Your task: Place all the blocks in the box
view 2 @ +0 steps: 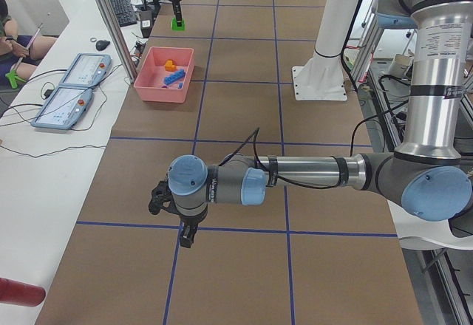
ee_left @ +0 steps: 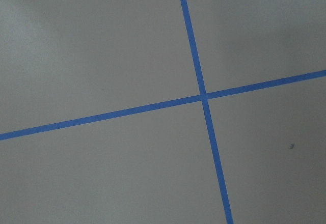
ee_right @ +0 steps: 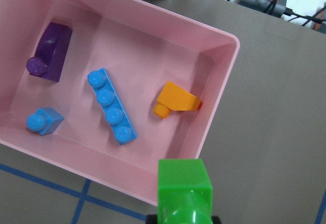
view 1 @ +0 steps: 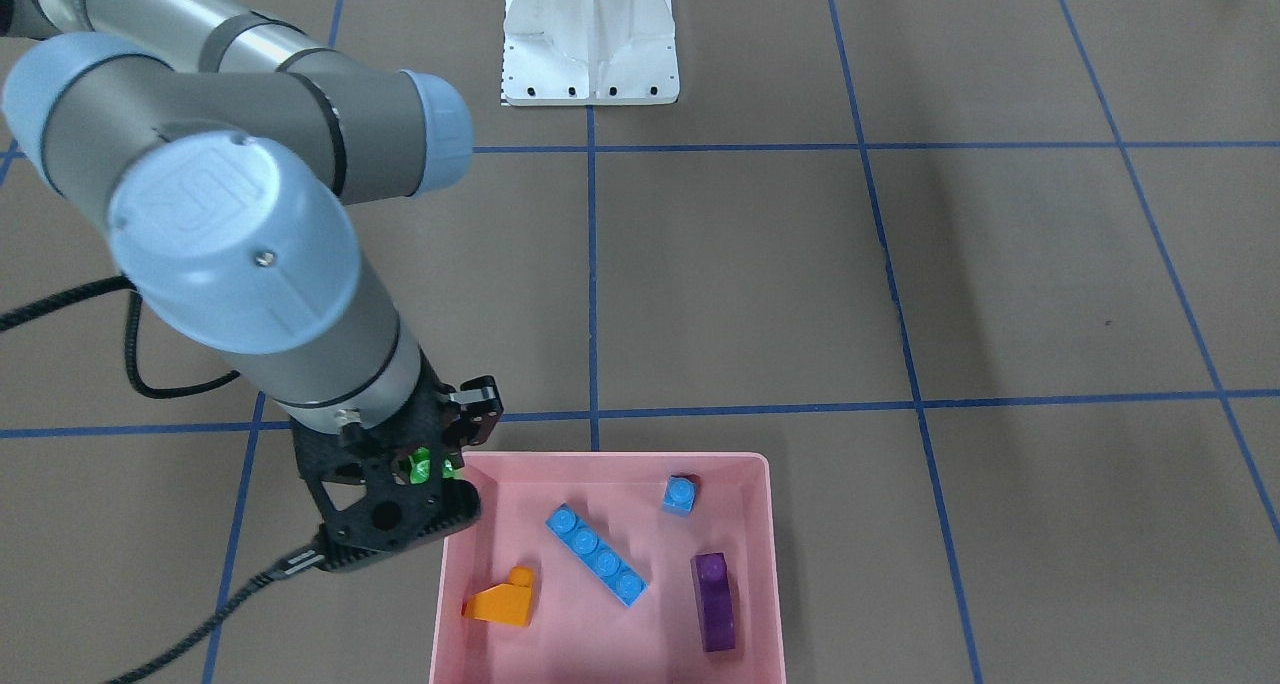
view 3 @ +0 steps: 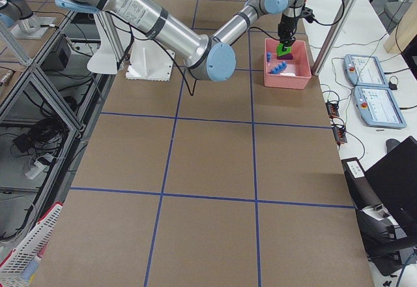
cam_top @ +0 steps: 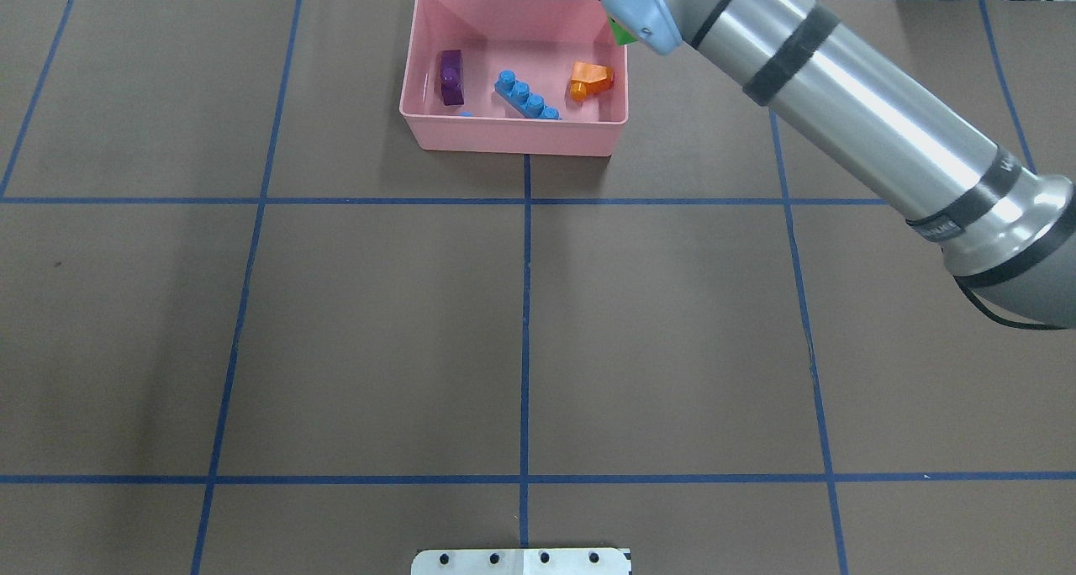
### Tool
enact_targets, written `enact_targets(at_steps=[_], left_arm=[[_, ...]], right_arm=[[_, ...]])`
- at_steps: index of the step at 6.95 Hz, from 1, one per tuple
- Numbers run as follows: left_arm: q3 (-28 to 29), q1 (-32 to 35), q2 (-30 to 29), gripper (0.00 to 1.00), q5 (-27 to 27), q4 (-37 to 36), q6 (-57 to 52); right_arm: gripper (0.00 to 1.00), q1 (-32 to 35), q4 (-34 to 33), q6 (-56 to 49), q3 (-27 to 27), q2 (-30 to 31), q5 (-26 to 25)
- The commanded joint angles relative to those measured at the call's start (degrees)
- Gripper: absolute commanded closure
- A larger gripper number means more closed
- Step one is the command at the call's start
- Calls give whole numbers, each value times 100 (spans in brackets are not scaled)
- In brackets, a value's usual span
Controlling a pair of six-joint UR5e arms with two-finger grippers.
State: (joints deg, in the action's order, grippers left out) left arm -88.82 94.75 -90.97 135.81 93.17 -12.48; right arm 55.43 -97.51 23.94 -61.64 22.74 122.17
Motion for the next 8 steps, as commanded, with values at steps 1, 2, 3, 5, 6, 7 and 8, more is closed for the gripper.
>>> enact_targets(at_steps=[1, 2, 3, 5, 6, 7, 8], left_arm=[[22, 0, 0, 0, 7, 0, 0], [31, 0, 0, 0, 7, 0, 0], [40, 0, 0, 0, -2, -9, 0], [40, 0, 0, 0, 7, -18, 0], [40, 0, 9, 0, 7, -18, 0], [40, 0, 9, 0, 7, -18, 0], [40, 0, 0, 0, 7, -27, 0]], right_arm=[[100, -460, 1506, -363, 2380, -1231, -813], [100, -654, 2107, -355, 2924, -1437, -1096], [100, -874, 2383, -328, 3025, -1448, -1403], [100, -1060, 2614, -311, 3105, -1492, -1503], [59, -1113, 2614, -311, 3105, -1492, -1590], [2, -1183, 2614, -67, 3105, -1492, -1713], [1, -1209, 2614, -4, 3105, -1501, -1714]])
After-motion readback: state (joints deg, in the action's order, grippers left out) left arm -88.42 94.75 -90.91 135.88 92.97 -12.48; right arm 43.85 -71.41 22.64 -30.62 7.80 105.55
